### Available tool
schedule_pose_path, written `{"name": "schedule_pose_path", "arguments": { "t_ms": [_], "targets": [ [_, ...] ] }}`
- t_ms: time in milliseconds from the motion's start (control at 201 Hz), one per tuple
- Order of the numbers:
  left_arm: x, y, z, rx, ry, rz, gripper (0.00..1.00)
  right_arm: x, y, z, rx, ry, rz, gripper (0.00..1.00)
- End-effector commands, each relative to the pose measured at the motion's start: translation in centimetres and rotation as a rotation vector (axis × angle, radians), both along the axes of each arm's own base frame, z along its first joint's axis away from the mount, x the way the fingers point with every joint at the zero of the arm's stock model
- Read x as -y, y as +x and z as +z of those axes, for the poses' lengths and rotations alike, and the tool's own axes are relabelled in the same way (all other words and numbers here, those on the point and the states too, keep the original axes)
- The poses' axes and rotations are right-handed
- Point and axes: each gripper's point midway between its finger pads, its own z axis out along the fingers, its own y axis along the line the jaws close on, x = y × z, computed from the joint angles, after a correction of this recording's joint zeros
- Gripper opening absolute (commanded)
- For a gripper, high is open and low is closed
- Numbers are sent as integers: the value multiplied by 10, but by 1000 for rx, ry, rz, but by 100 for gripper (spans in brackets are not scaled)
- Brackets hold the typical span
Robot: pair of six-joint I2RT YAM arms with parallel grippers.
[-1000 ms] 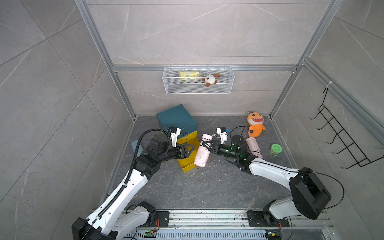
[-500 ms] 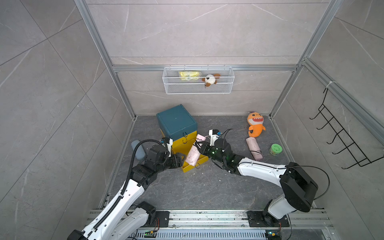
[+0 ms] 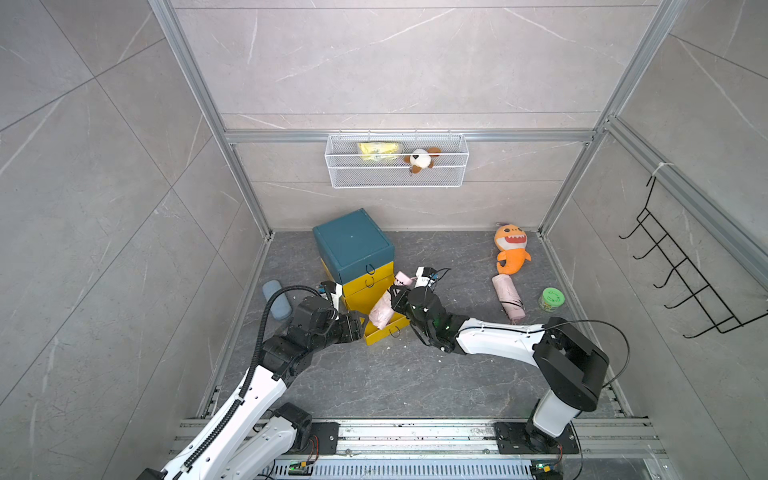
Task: Place the umbrella in the drawer by color
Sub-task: Place the umbrella in the drawer.
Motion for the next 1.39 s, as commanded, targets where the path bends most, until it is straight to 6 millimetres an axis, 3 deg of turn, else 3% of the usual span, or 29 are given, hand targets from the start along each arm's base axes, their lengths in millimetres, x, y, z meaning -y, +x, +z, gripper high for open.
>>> {"name": "schedule_pose_path", "arguments": {
  "t_ms": [0, 493, 687, 1060, 1388],
  "targets": [
    [0, 1, 5, 16, -21, 14, 72, -13, 14, 23, 45, 107, -64, 28],
    [0, 1, 3, 16, -15, 11, 71, -35, 4, -33, -27, 47, -47, 31],
    [1, 3, 3, 13, -17, 12, 72, -26, -3, -40, -32, 26, -55, 40],
    [2, 4, 2, 8, -25, 17, 72, -3, -9, -20, 21, -10, -79, 53],
    [4, 6, 1, 1, -29, 17, 72, 28, -15, 27, 150, -75, -118, 61]
  ]
}}
